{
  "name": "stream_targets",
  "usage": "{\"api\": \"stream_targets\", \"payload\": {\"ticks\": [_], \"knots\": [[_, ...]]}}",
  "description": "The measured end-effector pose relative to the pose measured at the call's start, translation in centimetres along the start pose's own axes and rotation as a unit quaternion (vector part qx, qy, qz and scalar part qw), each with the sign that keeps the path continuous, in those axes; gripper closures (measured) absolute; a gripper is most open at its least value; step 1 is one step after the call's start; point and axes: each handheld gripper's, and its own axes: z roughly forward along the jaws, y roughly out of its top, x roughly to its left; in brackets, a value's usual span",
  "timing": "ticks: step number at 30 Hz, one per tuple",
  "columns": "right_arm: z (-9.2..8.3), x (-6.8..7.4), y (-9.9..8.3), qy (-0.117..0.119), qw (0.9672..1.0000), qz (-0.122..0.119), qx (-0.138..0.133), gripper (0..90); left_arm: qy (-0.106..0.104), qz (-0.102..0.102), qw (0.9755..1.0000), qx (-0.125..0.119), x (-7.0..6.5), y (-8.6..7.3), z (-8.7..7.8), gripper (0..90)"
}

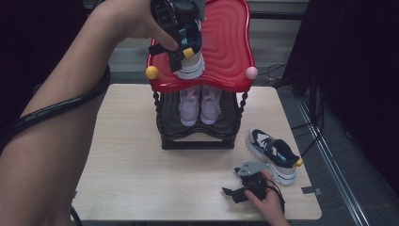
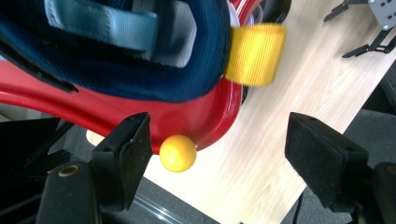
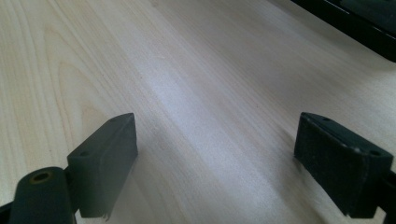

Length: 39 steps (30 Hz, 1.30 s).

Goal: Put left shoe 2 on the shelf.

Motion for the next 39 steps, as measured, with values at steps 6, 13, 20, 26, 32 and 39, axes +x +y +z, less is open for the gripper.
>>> {"api": "stream_targets", "payload": {"ticks": [6,13,20,26,32,39], "knots": [[0.0,0.0,0.0,0.0,1.0,0.001,0.0,12.8,0.0,-0.002,1.0,0.002,0.0,-1.1,0.1,22.7],[0.0,0.0,0.0,0.0,1.0,0.001,0.0,12.8,-0.01,-0.012,0.9998,0.008,0.3,-2.6,1.0,22.6],[0.0,0.0,0.0,-0.001,1.0,0.001,0.001,12.8,-0.016,-0.022,0.9995,0.016,0.4,-4.4,1.7,22.5],[0.0,0.0,0.0,-0.001,1.0,0.001,0.001,12.8,-0.021,-0.029,0.9991,0.022,0.6,-5.9,2.4,22.5],[0.0,0.0,0.0,-0.001,1.0,-0.001,0.001,12.8,-0.028,-0.041,0.9985,0.022,0.5,-7.4,3.5,22.4],[0.0,0.0,0.0,-0.001,1.0,0.0,0.002,12.8,-0.032,-0.048,0.9981,0.02,0.7,-9.3,4.5,22.3]]}}
